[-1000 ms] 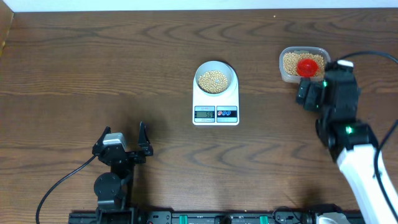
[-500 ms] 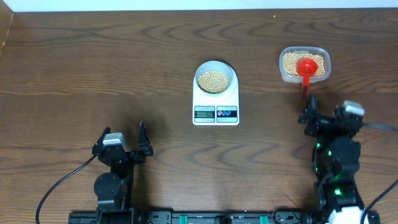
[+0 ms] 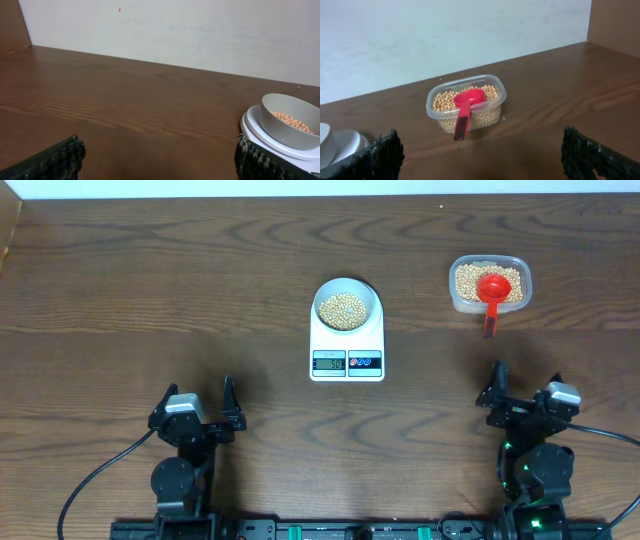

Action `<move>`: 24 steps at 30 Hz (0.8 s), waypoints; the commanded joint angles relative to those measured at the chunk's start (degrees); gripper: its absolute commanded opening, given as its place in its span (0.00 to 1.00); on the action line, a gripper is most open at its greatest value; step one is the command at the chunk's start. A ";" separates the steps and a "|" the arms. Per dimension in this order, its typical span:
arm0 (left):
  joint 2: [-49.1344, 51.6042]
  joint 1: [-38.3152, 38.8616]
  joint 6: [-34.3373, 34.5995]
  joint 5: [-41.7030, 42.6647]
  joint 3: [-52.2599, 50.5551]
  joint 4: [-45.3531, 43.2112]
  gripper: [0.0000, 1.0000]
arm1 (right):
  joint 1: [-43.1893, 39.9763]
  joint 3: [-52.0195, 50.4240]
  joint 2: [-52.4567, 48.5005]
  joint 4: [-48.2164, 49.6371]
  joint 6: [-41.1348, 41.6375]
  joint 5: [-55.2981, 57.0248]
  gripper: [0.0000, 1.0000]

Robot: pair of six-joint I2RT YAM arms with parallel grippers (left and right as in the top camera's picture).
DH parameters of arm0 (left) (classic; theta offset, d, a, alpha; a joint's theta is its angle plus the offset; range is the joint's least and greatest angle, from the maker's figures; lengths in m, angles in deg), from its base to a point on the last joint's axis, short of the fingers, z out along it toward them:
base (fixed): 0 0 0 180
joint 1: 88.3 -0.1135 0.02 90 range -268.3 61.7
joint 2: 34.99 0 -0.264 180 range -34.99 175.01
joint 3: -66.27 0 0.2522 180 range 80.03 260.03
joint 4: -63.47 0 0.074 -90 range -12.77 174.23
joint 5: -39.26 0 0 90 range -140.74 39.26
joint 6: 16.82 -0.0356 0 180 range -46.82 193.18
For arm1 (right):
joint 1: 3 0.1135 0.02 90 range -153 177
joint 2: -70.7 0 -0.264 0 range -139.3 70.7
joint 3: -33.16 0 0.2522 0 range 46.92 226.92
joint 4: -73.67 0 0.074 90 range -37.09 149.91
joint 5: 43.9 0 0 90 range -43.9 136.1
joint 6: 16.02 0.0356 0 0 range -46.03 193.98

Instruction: Scoop item into bowl and weigh 50g on scale

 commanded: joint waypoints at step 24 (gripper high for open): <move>-0.35 -0.33 -0.72 -0.96 -0.63 2.62 0.98 | -2.19 -0.20 18.05 -17.29 -9.07 -8.13 0.99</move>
